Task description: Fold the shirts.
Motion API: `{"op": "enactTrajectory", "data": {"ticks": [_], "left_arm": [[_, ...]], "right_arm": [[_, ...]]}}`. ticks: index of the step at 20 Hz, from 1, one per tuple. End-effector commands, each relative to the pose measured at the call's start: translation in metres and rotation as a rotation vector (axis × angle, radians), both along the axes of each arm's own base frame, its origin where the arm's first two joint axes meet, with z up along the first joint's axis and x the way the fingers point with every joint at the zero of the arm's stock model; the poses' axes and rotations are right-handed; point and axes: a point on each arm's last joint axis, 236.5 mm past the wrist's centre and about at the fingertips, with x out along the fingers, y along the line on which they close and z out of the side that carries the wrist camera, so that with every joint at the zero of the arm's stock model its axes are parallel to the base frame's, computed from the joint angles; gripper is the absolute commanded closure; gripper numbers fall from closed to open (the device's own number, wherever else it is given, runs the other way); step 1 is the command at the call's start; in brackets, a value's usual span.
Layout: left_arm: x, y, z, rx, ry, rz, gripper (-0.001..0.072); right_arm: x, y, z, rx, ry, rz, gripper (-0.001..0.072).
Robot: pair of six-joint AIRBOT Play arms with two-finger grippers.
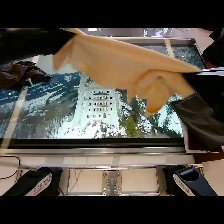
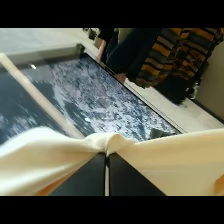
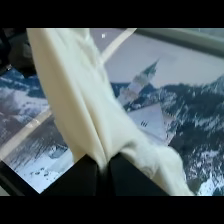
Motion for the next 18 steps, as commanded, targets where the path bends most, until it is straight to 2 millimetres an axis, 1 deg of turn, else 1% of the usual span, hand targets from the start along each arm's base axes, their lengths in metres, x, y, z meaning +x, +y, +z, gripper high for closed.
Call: {"op": "enactTrajectory", "data": {"ticks": [1, 2, 3, 4, 5, 6, 7, 8, 9, 10, 11, 13, 15, 16, 17, 18], "left_arm": [[-0.085, 0.047, 0.046, 0.141, -0.218, 0.182, 0.0699], [-0.090, 0.058, 0.047, 0.153, -0.222, 0.230, 0.0699], [-0.090, 0.064, 0.045, 0.155, -0.206, 0.262, 0.0699], [-0.083, 0.066, 0.037, 0.165, -0.175, 0.267, 0.0699], [-0.071, 0.064, 0.023, 0.177, -0.131, 0.257, 0.0699], [-0.051, 0.061, -0.001, 0.200, -0.055, 0.242, 0.0699], [-0.031, 0.057, -0.029, 0.226, 0.032, 0.219, 0.0699], [-0.007, 0.052, -0.067, 0.258, 0.142, 0.190, 0.0699], [0.015, 0.047, -0.110, 0.295, 0.265, 0.155, 0.0699], [0.032, 0.042, -0.156, 0.339, 0.384, 0.117, 0.0698], [0.046, 0.038, -0.206, 0.384, 0.516, 0.072, 0.0698], [0.069, 0.036, -0.300, 0.441, 0.753, 0.010, 0.0698], [0.095, 0.037, -0.390, 0.457, 0.925, 0.011, 0.0697], [0.108, 0.039, -0.428, 0.447, 0.974, 0.038, 0.0686], [0.122, 0.037, -0.457, 0.405, 1.009, 0.077, 0.0638], [0.138, 0.033, -0.471, 0.335, 1.012, 0.111, 0.0469]], "right_arm": [[-0.046, -0.013, 0.050, 0.042, -0.140, -0.003, 0.0695], [-0.039, -0.011, 0.041, 0.023, -0.105, -0.001, 0.0696], [-0.029, -0.007, 0.023, -0.012, -0.035, 0.010, 0.0697], [-0.016, -0.001, 0.002, -0.052, 0.052, 0.026, 0.0697], [-0.002, 0.005, -0.022, -0.092, 0.148, 0.045, 0.0697], [0.016, 0.011, -0.045, -0.128, 0.240, 0.059, 0.0697], [0.033, 0.015, -0.070, -0.170, 0.331, 0.075, 0.0696], [0.052, 0.021, -0.098, -0.217, 0.421, 0.097, 0.0697], [0.072, 0.027, -0.124, -0.248, 0.500, 0.117, 0.0697], [0.092, 0.033, -0.148, -0.276, 0.559, 0.136, 0.0696], [0.115, 0.039, -0.175, -0.298, 0.613, 0.149, 0.0696], [0.159, 0.050, -0.229, -0.323, 0.696, 0.159, 0.0696], [0.207, 0.061, -0.282, -0.321, 0.718, 0.141, 0.0695], [0.236, 0.066, -0.305, -0.295, 0.706, 0.103, 0.0695], [0.263, 0.070, -0.322, -0.267, 0.674, 0.062, 0.0694], [0.290, 0.072, -0.331, -0.229, 0.623, 0.010, 0.0693]]}}
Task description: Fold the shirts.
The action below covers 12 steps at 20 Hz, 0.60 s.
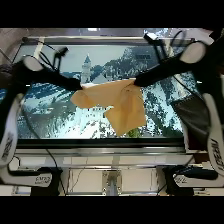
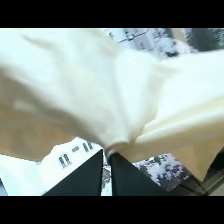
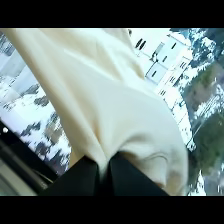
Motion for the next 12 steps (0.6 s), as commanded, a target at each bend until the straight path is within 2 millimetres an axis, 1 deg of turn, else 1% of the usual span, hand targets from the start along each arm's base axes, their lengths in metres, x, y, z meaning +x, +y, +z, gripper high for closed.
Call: {"op": "enactTrajectory", "data": {"ticks": [1, 2, 3, 4, 5, 6, 7, 8, 9, 10, 11, 12], "left_arm": [[0.047, -0.009, -0.089, -0.121, 0.090, 0.187, 0.0288], [0.072, -0.010, -0.075, -0.226, 0.040, 0.292, 0.0189], [0.098, -0.005, -0.047, -0.335, -0.035, 0.372, 0.0189], [0.117, 0.002, -0.014, -0.429, -0.115, 0.404, 0.0189], [0.133, 0.016, 0.029, -0.525, -0.208, 0.423, 0.0189], [0.142, 0.034, 0.069, -0.599, -0.289, 0.442, 0.0189], [0.144, 0.056, 0.106, -0.646, -0.368, 0.459, 0.0189], [0.138, 0.083, 0.134, -0.633, -0.443, 0.456, 0.0188], [0.126, 0.108, 0.147, -0.567, -0.484, 0.440, 0.0181], [0.111, 0.128, 0.144, -0.479, -0.474, 0.420, 0.0181], [0.092, 0.149, 0.127, -0.386, -0.387, 0.434, 0.0181], [0.068, 0.166, 0.097, -0.281, -0.254, 0.449, 0.0180]], "right_arm": [[0.098, 0.010, -0.054, 0.054, -0.159, -0.144, 0.0692], [0.123, 0.008, -0.044, 0.082, -0.255, -0.196, 0.0667], [0.142, 0.003, -0.028, 0.108, -0.348, -0.242, 0.0546], [0.157, -0.003, -0.004, 0.131, -0.436, -0.278, 0.0305], [0.168, -0.013, 0.022, 0.136, -0.511, -0.298, 0.0229], [0.173, -0.026, 0.047, 0.118, -0.560, -0.303, 0.0229], [0.175, -0.047, 0.071, 0.079, -0.596, -0.306, 0.0229], [0.171, -0.073, 0.093, 0.029, -0.606, -0.315, 0.0230], [0.162, -0.102, 0.107, -0.008, -0.579, -0.346, 0.0230], [0.147, -0.134, 0.112, -0.039, -0.510, -0.392, 0.0230], [0.129, -0.161, 0.107, -0.068, -0.430, -0.423, 0.0230], [0.105, -0.183, 0.090, -0.111, -0.312, -0.431, 0.0230]]}}
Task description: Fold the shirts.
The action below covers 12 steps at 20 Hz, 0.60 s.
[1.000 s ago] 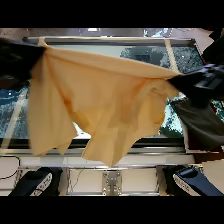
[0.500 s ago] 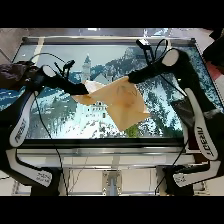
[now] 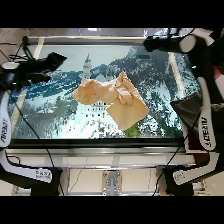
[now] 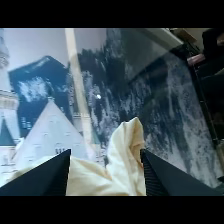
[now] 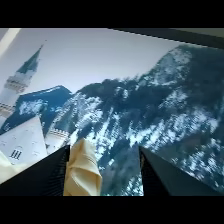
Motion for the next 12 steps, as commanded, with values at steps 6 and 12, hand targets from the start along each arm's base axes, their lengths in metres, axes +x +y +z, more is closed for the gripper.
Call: {"op": "enactTrajectory", "data": {"ticks": [6, 12], "left_arm": [[-0.118, 0.042, -0.147, 0.093, 0.579, 0.023, 0.0183], [-0.096, 0.006, -0.178, -0.123, 0.474, 0.175, 0.0183]], "right_arm": [[-0.160, -0.093, -0.140, 0.067, 0.807, -0.036, 0.0232], [-0.193, -0.023, -0.276, 0.148, 0.903, 0.003, 0.0230]]}}
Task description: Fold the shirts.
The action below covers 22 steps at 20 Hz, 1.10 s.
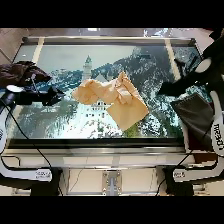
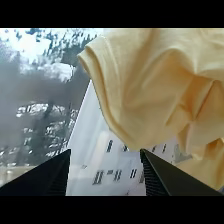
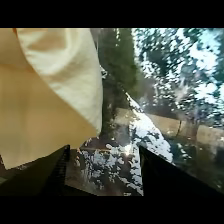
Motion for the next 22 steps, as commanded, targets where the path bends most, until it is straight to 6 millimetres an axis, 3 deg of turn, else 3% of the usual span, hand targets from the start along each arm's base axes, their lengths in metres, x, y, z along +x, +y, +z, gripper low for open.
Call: {"op": "enactTrajectory", "data": {"ticks": [1, 5, 6, 9, 11, 12, 13, 14, 15, 22], "left_arm": [[0.021, -0.013, -0.001, -0.057, -0.103, 0.106, 0.0184], [0.047, -0.009, 0.019, -0.082, -0.205, 0.199, 0.0186], [0.048, -0.008, 0.020, -0.077, -0.210, 0.202, 0.0220], [0.048, -0.007, 0.020, -0.075, -0.209, 0.202, 0.0221], [0.048, -0.006, 0.018, -0.065, -0.209, 0.203, 0.0222], [0.048, -0.002, 0.015, -0.041, -0.208, 0.208, 0.0222], [0.049, 0.001, 0.012, -0.038, -0.200, 0.221, 0.0222], [0.049, 0.001, 0.010, -0.048, -0.186, 0.234, 0.0222], [0.049, 0.002, 0.007, -0.049, -0.180, 0.238, 0.0222], [0.052, -0.023, -0.028, -0.102, -0.101, 0.251, 0.0244]], "right_arm": [[-0.026, 0.029, -0.062, 0.017, 0.034, 0.021, 0.0230], [-0.026, 0.041, -0.079, -0.007, -0.001, 0.045, 0.0231], [-0.023, 0.042, -0.082, -0.011, -0.010, 0.043, 0.0231], [-0.013, 0.046, -0.089, -0.001, -0.034, 0.017, 0.0255], [-0.006, 0.046, -0.091, 0.004, -0.051, -0.002, 0.0350], [-0.004, 0.048, -0.093, 0.012, -0.053, -0.012, 0.0350], [-0.002, 0.048, -0.095, 0.016, -0.055, -0.020, 0.0412], [-0.001, 0.050, -0.096, 0.026, -0.054, -0.028, 0.0584], [0.001, 0.051, -0.096, 0.033, -0.059, -0.038, 0.0684], [0.006, 0.059, -0.091, 0.077, -0.065, -0.066, 0.0692]]}}
